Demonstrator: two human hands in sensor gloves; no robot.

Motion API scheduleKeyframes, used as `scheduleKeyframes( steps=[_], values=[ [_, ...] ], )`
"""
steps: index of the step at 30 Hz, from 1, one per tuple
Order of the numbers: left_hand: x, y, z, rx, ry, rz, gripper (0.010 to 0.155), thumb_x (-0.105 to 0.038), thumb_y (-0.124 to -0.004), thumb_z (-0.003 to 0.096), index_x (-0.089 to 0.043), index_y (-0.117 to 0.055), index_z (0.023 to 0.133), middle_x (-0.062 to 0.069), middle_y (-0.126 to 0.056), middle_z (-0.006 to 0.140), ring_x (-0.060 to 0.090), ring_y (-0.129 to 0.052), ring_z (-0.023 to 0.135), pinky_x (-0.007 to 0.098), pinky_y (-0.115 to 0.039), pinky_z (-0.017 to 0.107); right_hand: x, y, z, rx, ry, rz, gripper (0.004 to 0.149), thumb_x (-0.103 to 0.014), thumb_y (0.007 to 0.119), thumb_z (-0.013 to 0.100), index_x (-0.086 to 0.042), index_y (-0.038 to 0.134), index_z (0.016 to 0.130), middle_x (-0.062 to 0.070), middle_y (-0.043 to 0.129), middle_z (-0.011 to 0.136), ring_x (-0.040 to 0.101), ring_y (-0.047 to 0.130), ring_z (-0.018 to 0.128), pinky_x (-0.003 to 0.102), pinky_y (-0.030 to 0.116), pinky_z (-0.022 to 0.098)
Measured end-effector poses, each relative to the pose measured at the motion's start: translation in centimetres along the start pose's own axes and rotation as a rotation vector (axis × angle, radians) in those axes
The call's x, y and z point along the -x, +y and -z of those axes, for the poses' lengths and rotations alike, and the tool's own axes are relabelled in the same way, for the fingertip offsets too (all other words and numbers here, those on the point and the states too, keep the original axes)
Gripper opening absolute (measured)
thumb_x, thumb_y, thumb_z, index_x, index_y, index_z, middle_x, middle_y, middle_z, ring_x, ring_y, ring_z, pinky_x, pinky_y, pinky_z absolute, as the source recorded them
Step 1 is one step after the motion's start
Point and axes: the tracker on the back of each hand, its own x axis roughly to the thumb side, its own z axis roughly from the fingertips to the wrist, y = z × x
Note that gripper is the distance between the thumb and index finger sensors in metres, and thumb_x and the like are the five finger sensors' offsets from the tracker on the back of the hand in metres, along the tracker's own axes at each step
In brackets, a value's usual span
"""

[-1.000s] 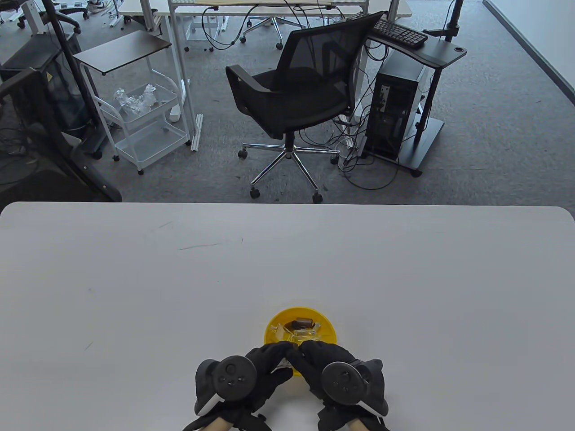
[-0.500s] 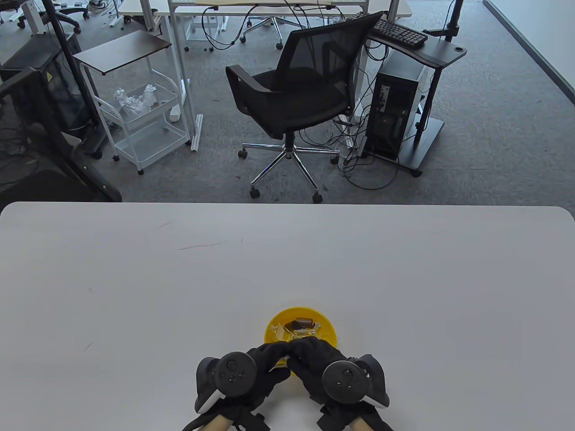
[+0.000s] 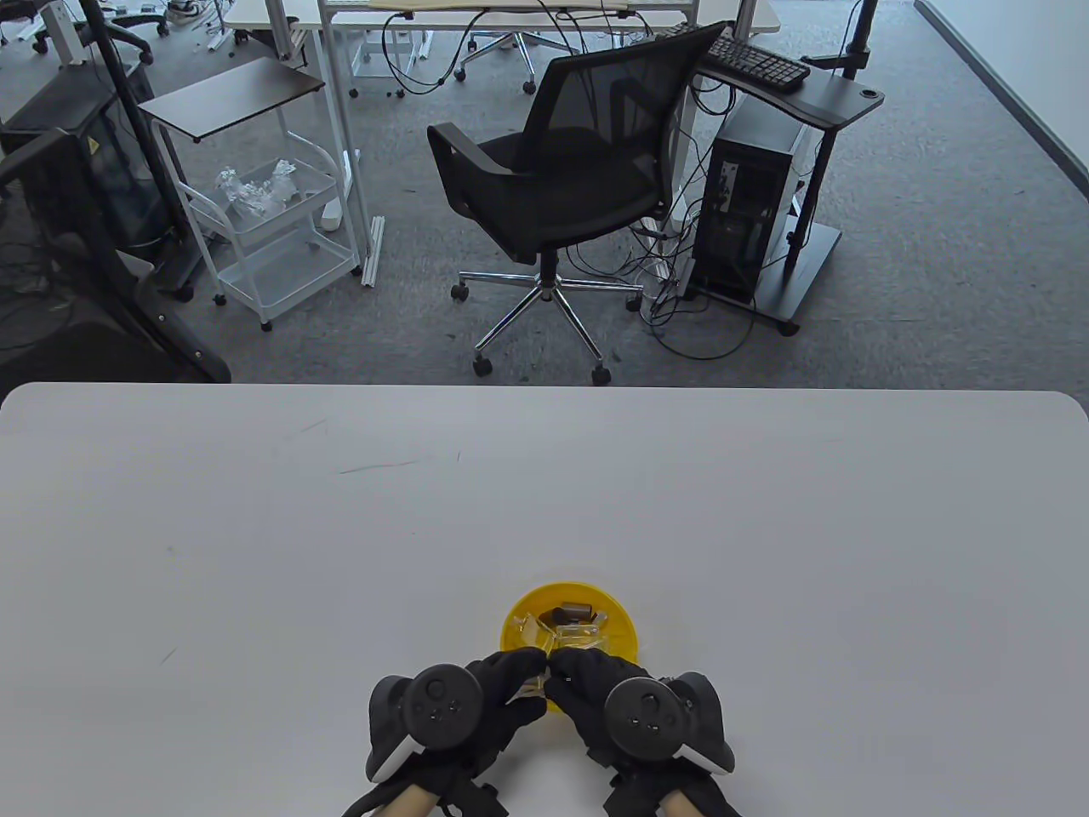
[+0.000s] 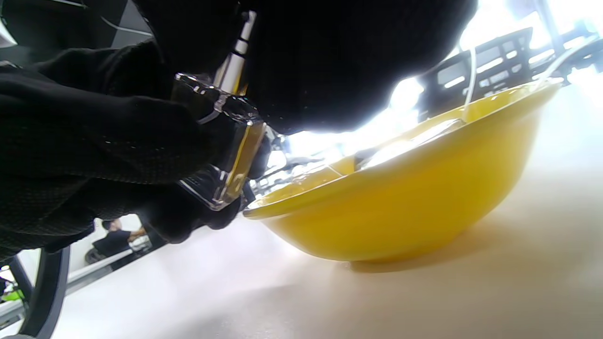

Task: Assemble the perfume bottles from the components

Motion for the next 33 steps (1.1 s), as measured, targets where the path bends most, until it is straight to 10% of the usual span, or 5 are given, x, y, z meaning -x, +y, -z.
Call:
scheduleKeyframes(
  steps=[10,16,23,33],
  values=[
    [-1.8,0.0,-0.3,-0.035,-0.058,0.061,0.055,-0.037,-0.090,0.0439,-0.027,-0.076,0.096,0.003,-0.090,0.089,0.030,-0.096,0.064,0.031,-0.088,0.045,0.6,-0.4,-0.2,0.098,0.119,0.015,0.045,-0.047,0.062,0.063,-0.010,0.083,0.079,0.006,0.100,0.058,0.030,0.097,0.042,0.037,0.082,0.030],
    [-2.7,-0.5,-0.5,-0.022,-0.088,0.080,0.056,-0.038,-0.091,0.0429,-0.022,-0.078,0.095,0.004,-0.093,0.086,0.029,-0.098,0.062,0.030,-0.089,0.043,-0.6,0.0,0.2,0.176,0.080,-0.017,0.041,-0.025,0.066,0.063,-0.007,0.057,0.098,0.009,0.081,0.082,0.034,0.086,0.061,0.039,0.077,0.043],
    [-2.1,-0.2,-0.3,-0.028,-0.048,0.047,0.055,-0.038,-0.091,0.0427,-0.024,-0.078,0.095,0.003,-0.093,0.086,0.029,-0.097,0.063,0.031,-0.089,0.044,-0.7,0.0,0.1,0.233,0.072,-0.034,0.041,-0.029,0.070,0.062,-0.007,0.062,0.095,0.002,0.086,0.070,0.025,0.093,0.044,0.030,0.081,0.030],
    [-0.8,0.5,-0.3,-0.031,0.007,-0.015,0.056,-0.037,-0.091,0.0424,-0.026,-0.077,0.095,0.003,-0.092,0.088,0.030,-0.096,0.065,0.033,-0.088,0.045,-0.5,0.0,0.0,0.126,-0.025,0.080,0.042,-0.031,0.068,0.062,-0.010,0.061,0.098,0.012,0.083,0.082,0.032,0.091,0.056,0.037,0.080,0.040]
  ],
)
